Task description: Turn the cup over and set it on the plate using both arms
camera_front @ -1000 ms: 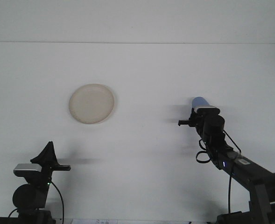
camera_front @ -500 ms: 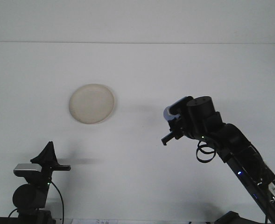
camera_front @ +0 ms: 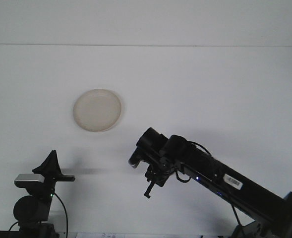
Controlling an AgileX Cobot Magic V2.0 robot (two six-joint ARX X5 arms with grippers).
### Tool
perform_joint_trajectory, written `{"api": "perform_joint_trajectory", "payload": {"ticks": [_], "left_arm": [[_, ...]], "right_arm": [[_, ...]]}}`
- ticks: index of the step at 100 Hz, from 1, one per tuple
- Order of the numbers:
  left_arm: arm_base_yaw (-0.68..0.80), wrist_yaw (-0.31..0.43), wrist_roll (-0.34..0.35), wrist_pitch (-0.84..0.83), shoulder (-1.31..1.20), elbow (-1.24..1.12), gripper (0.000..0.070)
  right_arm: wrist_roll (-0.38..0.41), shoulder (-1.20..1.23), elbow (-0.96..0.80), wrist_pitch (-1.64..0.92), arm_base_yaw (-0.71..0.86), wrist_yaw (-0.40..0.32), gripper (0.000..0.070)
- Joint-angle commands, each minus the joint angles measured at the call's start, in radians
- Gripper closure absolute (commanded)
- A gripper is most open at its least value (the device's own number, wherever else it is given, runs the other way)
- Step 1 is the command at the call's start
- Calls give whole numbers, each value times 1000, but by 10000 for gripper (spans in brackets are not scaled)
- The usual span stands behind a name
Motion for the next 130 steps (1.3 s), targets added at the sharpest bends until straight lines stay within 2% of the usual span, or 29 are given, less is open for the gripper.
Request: {"api": "perform_joint_trajectory", "payload": {"ticks": [1, 51, 59, 66, 81, 85, 114, 130], "left_arm": [[0, 3, -6, 16, -2, -19, 685], [0, 3, -6, 16, -2, -19, 685], [0, 3, -6, 16, -2, -19, 685], [0, 3, -6, 16, -2, -19, 685], [0, 3, -6, 16, -2, -19, 685], [0, 3, -6, 16, -2, -19, 685], [0, 3, -6, 16, -2, -19, 685], [0, 3, -6, 16, -2, -19, 685]], "right_arm": [[-12, 45, 21, -11, 17, 5, 700], [-20, 166, 21, 4, 27, -3, 700], [-20, 174, 21, 7, 27, -4, 681], [-20, 174, 21, 11, 28, -6, 610], [-20, 173, 32, -3, 26, -30, 320], [-23, 173, 43, -13, 26, -29, 269], [-72, 169, 251, -126, 26, -23, 262], [-93, 108, 312, -126, -1, 55, 262]]}}
